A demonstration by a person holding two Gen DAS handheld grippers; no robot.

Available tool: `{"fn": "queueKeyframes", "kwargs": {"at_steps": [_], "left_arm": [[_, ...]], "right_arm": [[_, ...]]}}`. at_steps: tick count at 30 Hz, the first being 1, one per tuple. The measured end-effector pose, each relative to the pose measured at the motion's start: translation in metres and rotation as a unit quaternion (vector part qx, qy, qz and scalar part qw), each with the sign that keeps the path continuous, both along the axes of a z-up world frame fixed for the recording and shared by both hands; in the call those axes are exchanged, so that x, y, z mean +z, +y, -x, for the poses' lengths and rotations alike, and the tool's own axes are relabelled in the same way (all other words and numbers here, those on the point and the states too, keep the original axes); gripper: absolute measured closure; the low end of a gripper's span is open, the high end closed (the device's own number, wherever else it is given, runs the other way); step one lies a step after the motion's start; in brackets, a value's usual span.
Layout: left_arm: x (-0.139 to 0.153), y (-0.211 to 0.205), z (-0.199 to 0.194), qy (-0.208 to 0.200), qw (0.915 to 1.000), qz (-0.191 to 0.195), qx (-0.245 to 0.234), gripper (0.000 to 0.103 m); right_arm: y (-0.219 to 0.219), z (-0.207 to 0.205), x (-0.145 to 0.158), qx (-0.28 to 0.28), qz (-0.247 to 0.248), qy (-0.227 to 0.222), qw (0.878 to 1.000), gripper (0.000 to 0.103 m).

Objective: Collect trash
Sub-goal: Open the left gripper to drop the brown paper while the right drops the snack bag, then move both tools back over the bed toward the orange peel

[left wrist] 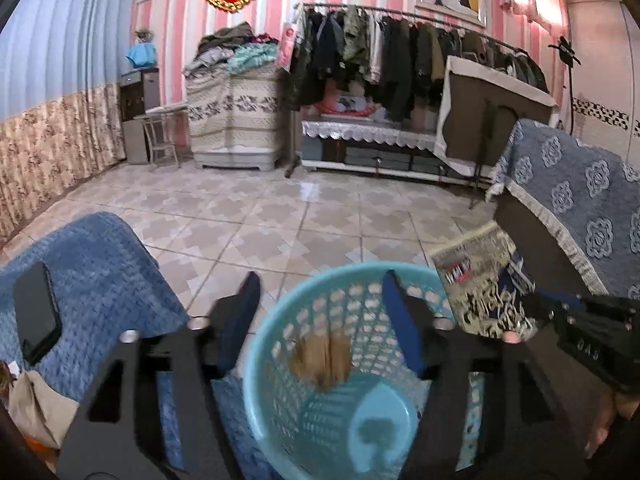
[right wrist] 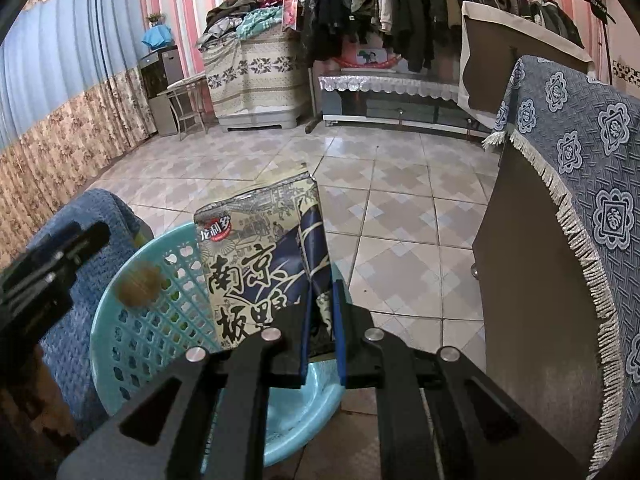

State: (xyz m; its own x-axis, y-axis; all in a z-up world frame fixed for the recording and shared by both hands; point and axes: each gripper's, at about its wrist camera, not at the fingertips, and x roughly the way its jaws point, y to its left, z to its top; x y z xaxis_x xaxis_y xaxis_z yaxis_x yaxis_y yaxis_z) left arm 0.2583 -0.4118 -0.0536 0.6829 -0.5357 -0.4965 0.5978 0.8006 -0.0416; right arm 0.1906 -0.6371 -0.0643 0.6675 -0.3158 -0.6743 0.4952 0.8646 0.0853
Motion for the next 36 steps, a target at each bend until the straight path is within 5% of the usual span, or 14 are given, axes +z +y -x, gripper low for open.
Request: {"fn": "queueKeyframes", "kwargs": {"at_steps": [7,14,17,20,22,36], "left_arm": [[0.017,0.037,-0.008,-0.011,0.9988,0.015,0.046,0.015],[0.032,0.079,-0.011,-0.019,0.9952,0.021,0.093,0.011],[0.036,0.088,-0.007,-0.034,0.9939,0.013,0.104,0.008],[0.04,0.096,-0.004,-0.037,0.9934,0.015,0.108,0.008],[0.043,0.102,-0.002,-0.036,0.993,0.019,0.111,0.008],[0.051,0.155,0.014,-0.037,0.9883,0.027,0.146,0.006]], "right_arm": [[0.009,-0.005,-0.002,0.004,0.005,0.007,1.0,0.092],[0.02,-0.017,-0.004,0.018,0.009,0.017,1.0,0.088],[0.028,-0.02,-0.004,0.032,0.003,0.011,0.999,0.053],[0.035,-0.021,-0.003,0.048,0.0,0.006,0.999,0.042],[0.037,-0.021,-0.002,0.056,-0.006,-0.004,0.998,0.024],[0.058,-0.022,0.022,0.059,0.039,-0.051,0.996,0.007]]}}
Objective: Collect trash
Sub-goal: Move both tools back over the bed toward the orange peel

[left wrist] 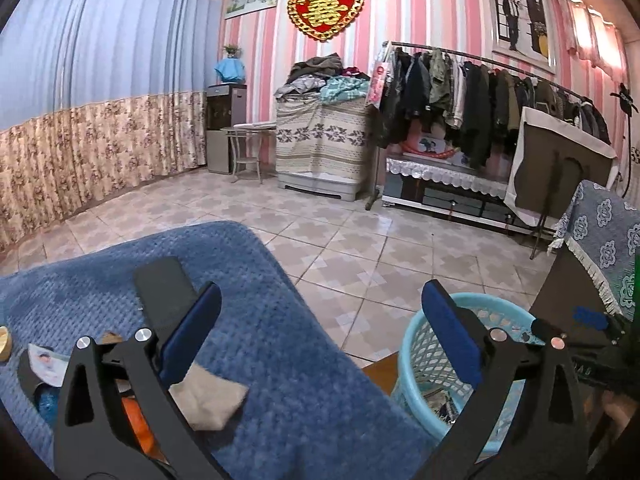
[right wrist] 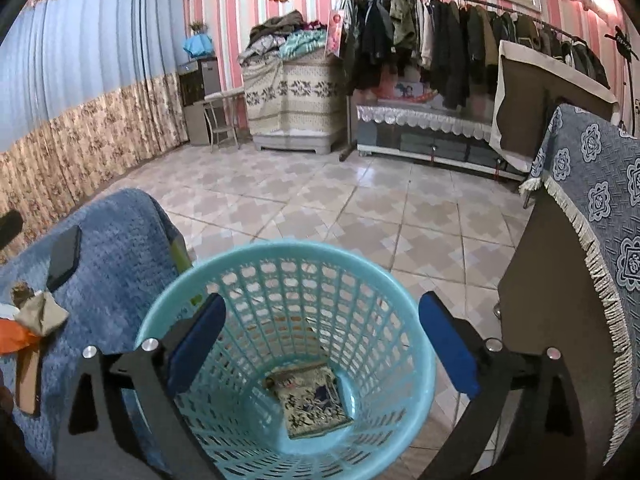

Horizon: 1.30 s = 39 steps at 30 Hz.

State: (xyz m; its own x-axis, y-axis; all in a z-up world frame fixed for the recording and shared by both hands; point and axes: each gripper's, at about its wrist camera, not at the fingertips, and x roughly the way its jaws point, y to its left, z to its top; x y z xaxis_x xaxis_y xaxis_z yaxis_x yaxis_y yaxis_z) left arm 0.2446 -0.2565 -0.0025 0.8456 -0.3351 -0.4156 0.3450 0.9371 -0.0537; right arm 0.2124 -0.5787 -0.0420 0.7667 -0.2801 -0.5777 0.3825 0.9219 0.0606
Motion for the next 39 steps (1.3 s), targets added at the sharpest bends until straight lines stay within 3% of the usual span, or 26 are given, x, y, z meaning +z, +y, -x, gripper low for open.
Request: {"fn": "queueKeyframes", "kwargs": {"at_steps": [6,15,26,39], "left_arm": [[0.013,0.047,0.015,-0.005,0.9996,0.006,0.026,0.006],[0.029,0.134,0.046,-0.003,0.9969,0.016,0.077,0.006],[0.014,0.228,0.09,0.026,0.9892,0.002,0.144,0.006],[-0.009,0.293,0.114,0.049,0.9768,-0.005,0.208,0.006]], "right_arm": [[0.024,0.003,0.011,0.012,0.021,-0.019,1.0,0.004],[0.06,0.02,0.025,0.044,-0.023,-0.065,0.997,0.004],[0.121,0.034,0.037,0.099,-0.022,-0.104,0.989,0.004],[0.198,0.034,0.022,0.179,0.031,-0.084,0.98,0.004]]}}
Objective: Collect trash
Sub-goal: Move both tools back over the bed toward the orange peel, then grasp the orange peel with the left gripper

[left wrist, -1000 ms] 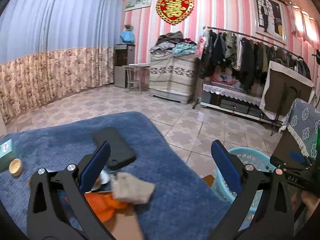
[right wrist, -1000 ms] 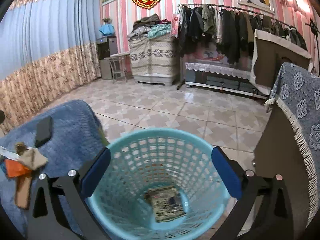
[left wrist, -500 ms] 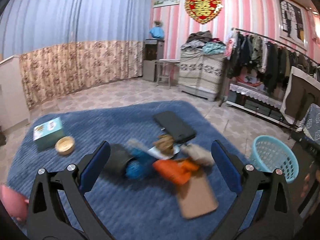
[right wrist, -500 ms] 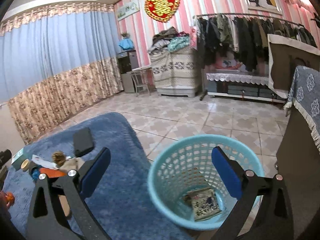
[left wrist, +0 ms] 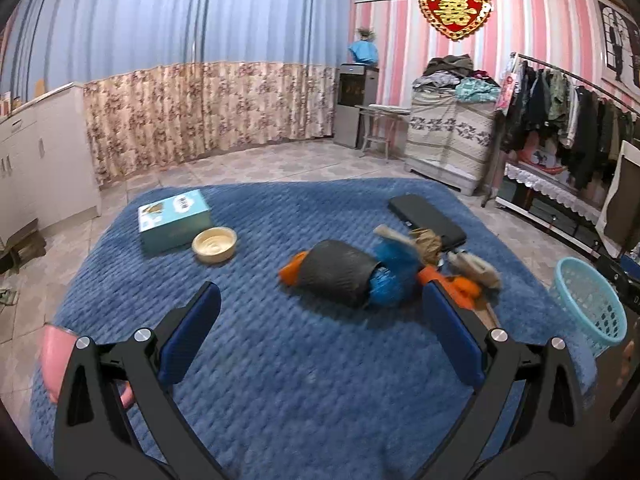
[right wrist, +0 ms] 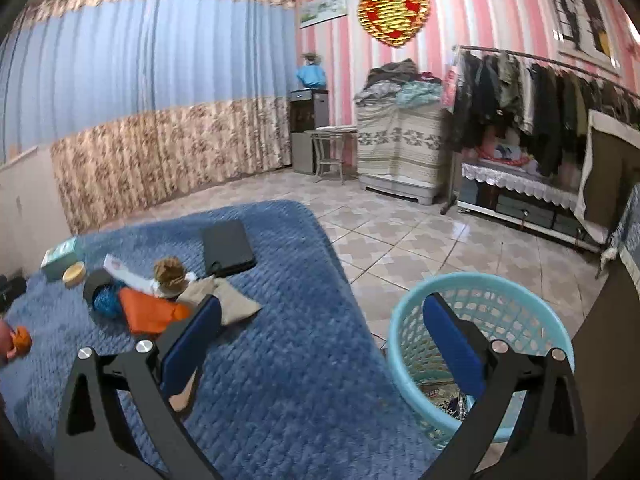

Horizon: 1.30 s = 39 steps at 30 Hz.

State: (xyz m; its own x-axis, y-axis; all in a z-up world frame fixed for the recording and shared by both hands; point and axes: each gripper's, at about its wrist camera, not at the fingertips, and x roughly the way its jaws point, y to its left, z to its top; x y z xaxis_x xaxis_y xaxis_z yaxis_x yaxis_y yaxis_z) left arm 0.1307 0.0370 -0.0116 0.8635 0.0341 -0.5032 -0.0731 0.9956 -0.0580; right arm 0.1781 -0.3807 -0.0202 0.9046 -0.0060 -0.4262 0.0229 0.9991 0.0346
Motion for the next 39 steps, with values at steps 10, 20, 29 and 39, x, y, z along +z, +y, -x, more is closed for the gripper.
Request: {"fn": "queueKeyframes", "kwargs": {"at_steps": [10,20,29,39], "left_arm": [[-0.024,0.033,0.028,0.022,0.9996,0.004,0.019,0.006],[-0.067,0.066,0.056,0.058,0.9976,0.002,0.038,0.006],[-0.075,0.099,0.049,0.071,0.9957,0.015,0.057,0.024],[-0.083,0.099,0.018,0.08,0.9948,-0.006,0.062,0.044]], "right_arm": [[0.02,0.0,-0.002,0.03,0.009,0.003,0.999,0.004],[0.026,-0.012,-0.008,-0.011,0.014,0.025,1.0,0.004],[0.038,-0.016,-0.021,-0.033,0.05,0.043,0.997,0.004],[0.031,-0.02,-0.027,-0.008,0.006,0.065,0.998,0.004]]}}
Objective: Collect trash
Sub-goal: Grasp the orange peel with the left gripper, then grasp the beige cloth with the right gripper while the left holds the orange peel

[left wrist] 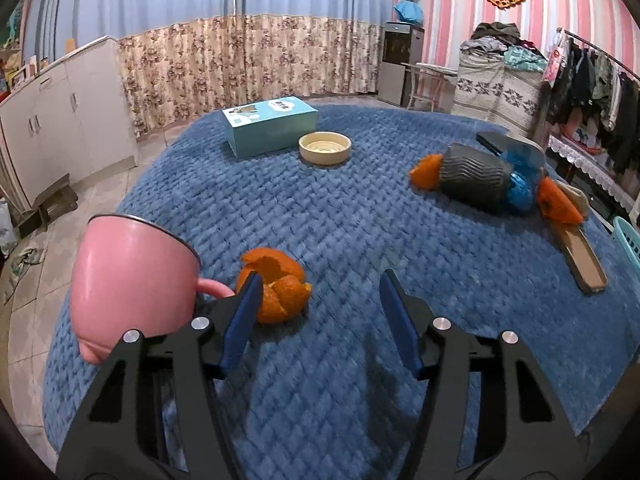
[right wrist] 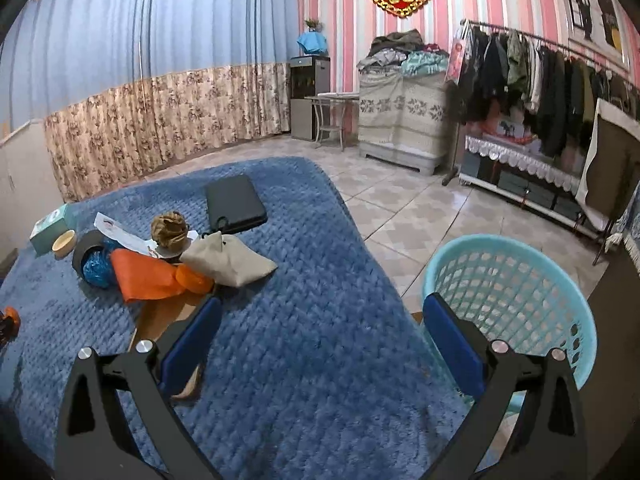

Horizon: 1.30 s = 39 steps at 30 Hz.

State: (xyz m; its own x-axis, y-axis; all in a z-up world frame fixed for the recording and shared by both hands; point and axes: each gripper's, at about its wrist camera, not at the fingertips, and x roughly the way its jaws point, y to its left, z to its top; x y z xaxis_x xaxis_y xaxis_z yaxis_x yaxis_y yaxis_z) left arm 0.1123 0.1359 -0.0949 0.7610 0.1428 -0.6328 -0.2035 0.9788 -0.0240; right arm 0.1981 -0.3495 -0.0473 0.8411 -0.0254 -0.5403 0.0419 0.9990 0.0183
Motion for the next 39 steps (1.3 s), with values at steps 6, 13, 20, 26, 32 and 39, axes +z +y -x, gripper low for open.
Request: {"fn": "queueKeyframes", "kwargs": {"at_steps": [6,13,20,26,32,39], "left_arm": [[0.0,0.006,-0.008,-0.004,0.9996,-0.025,0.014,0.044],[-0.006,0.0,-0.021,0.013,0.9982,-0.058,0.008,0.045],[-0.014,0.011,-0.031,0.053,0.9977,-0.041,0.01,0.081],[-0.012,0.014,-0.033,0.056,0.9983,-0.017,0.005,0.094],[-0.002,0.002,-0.037,0.042,0.999,-0.005,-0.016,0.096],[0.009,-0.017,-0.052,0.018,0.9991,0.005,-0.039,0.096]], "right_arm": [[0.0,-0.005,-0.005,0.002,-0.01,0.011,1.0,0.004],[-0.002,-0.008,-0.008,0.0,-0.017,0.018,1.0,0.004],[-0.009,-0.011,-0.01,-0.006,-0.036,0.023,0.999,0.004],[-0.01,-0.013,-0.013,-0.003,-0.039,0.025,0.999,0.004],[-0.006,-0.017,-0.014,0.008,-0.044,0.027,0.999,0.004],[0.007,-0.029,-0.014,0.027,-0.043,0.027,0.998,0.004]]}}
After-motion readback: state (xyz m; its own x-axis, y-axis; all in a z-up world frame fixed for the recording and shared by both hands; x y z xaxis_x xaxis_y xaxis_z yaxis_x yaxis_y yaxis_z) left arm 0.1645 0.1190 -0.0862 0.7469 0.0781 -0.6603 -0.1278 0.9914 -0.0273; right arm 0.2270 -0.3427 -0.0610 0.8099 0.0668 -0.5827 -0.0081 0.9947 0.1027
